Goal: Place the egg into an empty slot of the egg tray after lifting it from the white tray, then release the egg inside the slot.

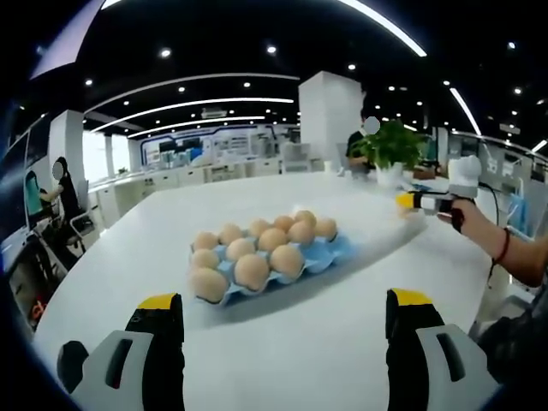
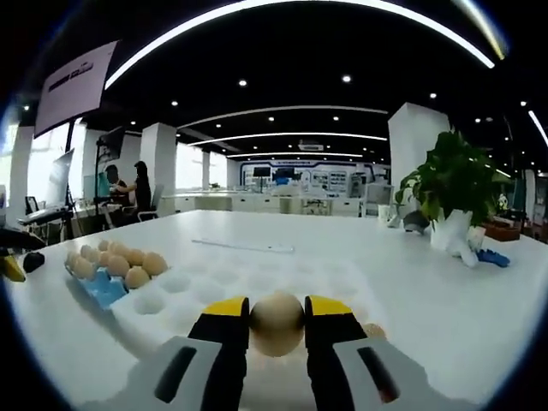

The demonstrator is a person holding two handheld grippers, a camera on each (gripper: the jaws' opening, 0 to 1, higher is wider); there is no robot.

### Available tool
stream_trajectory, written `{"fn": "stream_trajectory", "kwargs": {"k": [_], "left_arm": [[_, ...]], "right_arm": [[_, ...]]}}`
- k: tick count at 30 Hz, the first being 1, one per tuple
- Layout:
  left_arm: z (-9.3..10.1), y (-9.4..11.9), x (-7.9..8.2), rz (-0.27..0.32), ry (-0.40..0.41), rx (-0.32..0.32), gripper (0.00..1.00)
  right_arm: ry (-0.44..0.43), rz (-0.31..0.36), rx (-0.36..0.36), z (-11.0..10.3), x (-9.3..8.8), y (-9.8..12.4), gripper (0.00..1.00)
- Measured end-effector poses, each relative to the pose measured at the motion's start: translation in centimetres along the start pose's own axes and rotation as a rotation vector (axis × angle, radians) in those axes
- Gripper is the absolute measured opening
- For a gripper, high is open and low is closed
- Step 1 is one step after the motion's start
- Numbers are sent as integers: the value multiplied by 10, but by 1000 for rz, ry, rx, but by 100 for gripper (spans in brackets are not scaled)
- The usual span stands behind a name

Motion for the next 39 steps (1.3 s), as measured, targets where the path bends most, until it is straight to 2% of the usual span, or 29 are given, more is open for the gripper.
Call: {"fn": "stream_trajectory", "kwargs": {"k": [7, 24, 29, 39], "left_arm": [[0, 1, 0, 0, -3, -1, 100], [-2, 5, -2, -3, -6, 3, 100], [-4, 6, -2, -1, -4, 10, 100], [-6, 10, -2, 1, -2, 18, 100]], "right_arm": [[34, 10, 44, -14, 5, -3, 26], [35, 15, 143, -45, 10, -10, 26], [44, -8, 167, -54, 4, -13, 26], [44, 5, 215, -73, 9, -19, 26]]}}
Point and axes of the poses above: the point that each gripper's makers call its tool centre point, and the gripper's own axes: y roughly backward along the fingers, z roughly to its right, x roughly out of its top, the point moved 10 cm from there along y, roughly backward along the fingers, and after that the axes turned 2 degrees about y, right-handed, at the moved point
